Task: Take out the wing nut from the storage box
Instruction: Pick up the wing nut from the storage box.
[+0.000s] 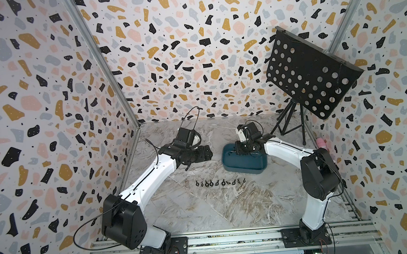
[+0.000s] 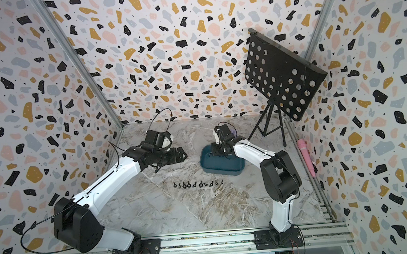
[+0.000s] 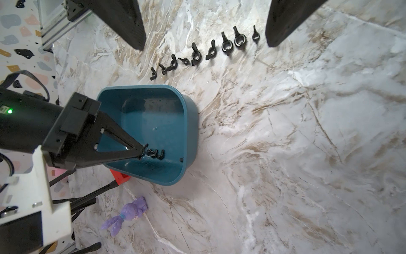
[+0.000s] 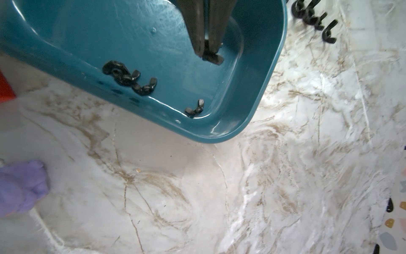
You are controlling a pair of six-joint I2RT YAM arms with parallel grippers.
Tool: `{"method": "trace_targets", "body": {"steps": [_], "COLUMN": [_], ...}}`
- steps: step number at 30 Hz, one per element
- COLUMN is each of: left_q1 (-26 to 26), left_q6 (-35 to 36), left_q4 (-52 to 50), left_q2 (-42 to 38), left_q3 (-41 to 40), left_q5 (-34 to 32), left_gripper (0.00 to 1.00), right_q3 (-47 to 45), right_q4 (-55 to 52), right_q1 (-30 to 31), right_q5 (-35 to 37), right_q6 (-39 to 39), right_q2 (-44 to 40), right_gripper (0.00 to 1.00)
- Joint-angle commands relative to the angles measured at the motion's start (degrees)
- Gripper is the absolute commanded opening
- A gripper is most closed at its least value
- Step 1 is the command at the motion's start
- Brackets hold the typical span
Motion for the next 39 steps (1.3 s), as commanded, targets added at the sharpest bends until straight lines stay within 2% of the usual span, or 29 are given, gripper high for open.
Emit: {"method": "trace_targets", "body": {"steps": [1, 8, 19, 29, 39], "left_q1": [0.38, -1.48, -10.12, -12.88, -13.68], "left_q6": [-0.04, -1.46, -1.72, -2.74, -3.13], "left_q4": [5.60, 15.25, 25.89, 28.43, 29.52], "left_q2": [0.63, 2.88, 6.88, 9.36, 10.40], "left_q3": [-0.45, -0.23, 1.78, 3.53, 4.62], "left_q5": [3.85, 7.40, 7.70, 8.65, 9.55], "left_gripper": [0.80, 0.58, 0.37, 0.27, 0.24], "right_q3": [-0.47, -2.74, -6.95, -8.67, -10.07], "right_q4": [-0.79, -1.86, 1.00, 3.01, 3.57], "right_q1": [-0.35, -2.73, -6.49, -7.54, -7.63], "right_q5": [-4.67, -14.82, -24.30, -28.23, -28.47], "right_q6": [0.80, 6.90, 19.61, 23.46, 23.82], "right_q2": [-5.39, -10.98, -17.22, -19.04, -20.08], "right_gripper": [0.00, 0.00, 0.00, 0.00, 0.00]}}
